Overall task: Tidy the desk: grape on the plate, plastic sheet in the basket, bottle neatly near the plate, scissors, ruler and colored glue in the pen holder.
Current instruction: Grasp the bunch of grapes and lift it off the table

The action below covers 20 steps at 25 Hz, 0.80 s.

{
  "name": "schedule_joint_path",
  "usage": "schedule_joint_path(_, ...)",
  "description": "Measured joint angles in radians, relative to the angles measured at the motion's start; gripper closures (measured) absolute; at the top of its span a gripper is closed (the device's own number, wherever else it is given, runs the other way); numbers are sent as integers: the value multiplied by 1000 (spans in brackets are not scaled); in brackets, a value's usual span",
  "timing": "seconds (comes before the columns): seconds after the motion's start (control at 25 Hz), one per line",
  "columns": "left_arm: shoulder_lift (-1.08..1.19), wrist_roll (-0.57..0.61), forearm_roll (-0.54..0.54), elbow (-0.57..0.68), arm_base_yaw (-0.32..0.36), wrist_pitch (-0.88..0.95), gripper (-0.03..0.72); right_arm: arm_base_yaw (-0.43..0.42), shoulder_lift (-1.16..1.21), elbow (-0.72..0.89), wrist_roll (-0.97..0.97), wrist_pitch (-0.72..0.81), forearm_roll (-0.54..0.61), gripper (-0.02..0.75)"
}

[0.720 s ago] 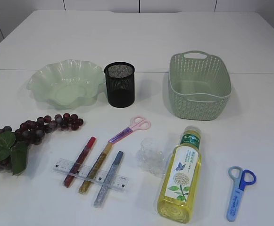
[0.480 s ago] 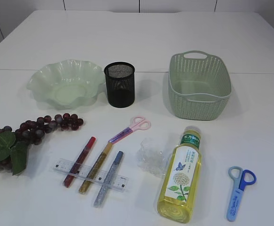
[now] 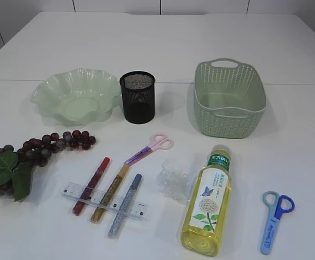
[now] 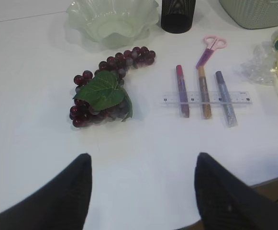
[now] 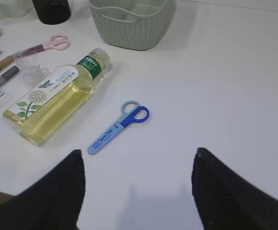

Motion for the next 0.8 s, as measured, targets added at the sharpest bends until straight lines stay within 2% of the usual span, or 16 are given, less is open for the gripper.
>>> schedule_joint_path(0.24,119,0,0,-21,0,0,200,0,0,0,0,0,0,198)
schedule_joint_path(0.6,312,0,4,-232,0,11,200,0,0,0,4,0,0,199)
schedule_joint_path(0.8,470,-26,56,-344,0,58,200,0,0,-25,118,51,-8,199)
